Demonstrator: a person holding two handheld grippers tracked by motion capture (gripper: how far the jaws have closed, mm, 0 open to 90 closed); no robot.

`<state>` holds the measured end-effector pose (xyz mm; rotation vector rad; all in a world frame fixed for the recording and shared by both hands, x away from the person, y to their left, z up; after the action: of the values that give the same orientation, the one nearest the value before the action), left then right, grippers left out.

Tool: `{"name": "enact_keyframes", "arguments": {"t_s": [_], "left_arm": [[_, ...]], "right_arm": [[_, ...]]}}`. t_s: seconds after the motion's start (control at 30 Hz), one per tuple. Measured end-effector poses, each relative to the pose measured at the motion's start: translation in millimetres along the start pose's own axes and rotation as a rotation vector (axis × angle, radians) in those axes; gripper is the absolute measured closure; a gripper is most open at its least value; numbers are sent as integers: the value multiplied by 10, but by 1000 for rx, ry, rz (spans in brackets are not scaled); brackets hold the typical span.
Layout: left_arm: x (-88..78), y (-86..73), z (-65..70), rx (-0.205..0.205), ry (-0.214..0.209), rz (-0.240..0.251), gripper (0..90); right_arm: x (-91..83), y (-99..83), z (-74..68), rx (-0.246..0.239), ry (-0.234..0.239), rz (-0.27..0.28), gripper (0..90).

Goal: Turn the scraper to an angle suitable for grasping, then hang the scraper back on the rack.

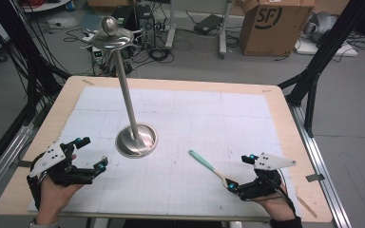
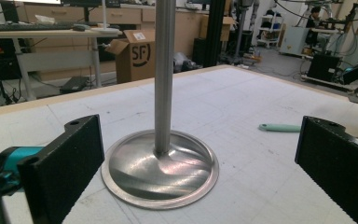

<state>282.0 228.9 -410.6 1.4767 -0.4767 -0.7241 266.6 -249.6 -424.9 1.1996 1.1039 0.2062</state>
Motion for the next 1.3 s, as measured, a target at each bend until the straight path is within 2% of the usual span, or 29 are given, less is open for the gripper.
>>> {"name": "enact_keyframes", "arguments": {"t_s": [0.23, 0.4, 0.47, 0.53, 0.73, 0.8, 0.83, 1.0, 1.2, 1.3], "left_arm": [[-14, 0, -7, 1, 1, -4, 17], [-17, 3, -9, 2, 0, -1, 17], [-22, -3, -14, -3, 1, 0, 17], [-33, -3, -25, -3, 3, -1, 17], [-54, 3, -30, -7, 5, 7, 17], [-57, 0, -34, -6, 5, 4, 17], [-57, -2, -36, -9, 7, 4, 17], [-52, -1, -37, -9, 4, 5, 17], [-22, -8, -39, -11, 2, 2, 17], [-1, -14, -32, -9, -3, -2, 17]], "right_arm": [[183, 93, 41, -26, 27, -139, 42], [347, 133, 76, -21, 26, -271, 64], [415, 148, 85, -32, 23, -321, 78], [463, 157, 81, -43, 20, -378, 163], [581, 147, 46, -63, 14, -518, 283], [626, 124, 31, -67, 4, -585, 360], [626, 124, 31, -67, 4, -585, 360], [706, 93, 59, -63, -4, -652, 458], [755, 113, 62, -62, -12, -685, 542], [785, 140, 39, -78, -21, -724, 579]]}}
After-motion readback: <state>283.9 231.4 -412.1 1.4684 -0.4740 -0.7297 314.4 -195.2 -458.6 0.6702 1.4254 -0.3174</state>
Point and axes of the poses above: each handheld gripper's, and its own axes: x roughly forward along the jaws, y roughly out of its top, z roughly to its right, the point moved 5 cm from there along x, roughly forward along the jaws, and after that the axes turned 3 degrees about -z, right-handed, at the moved point
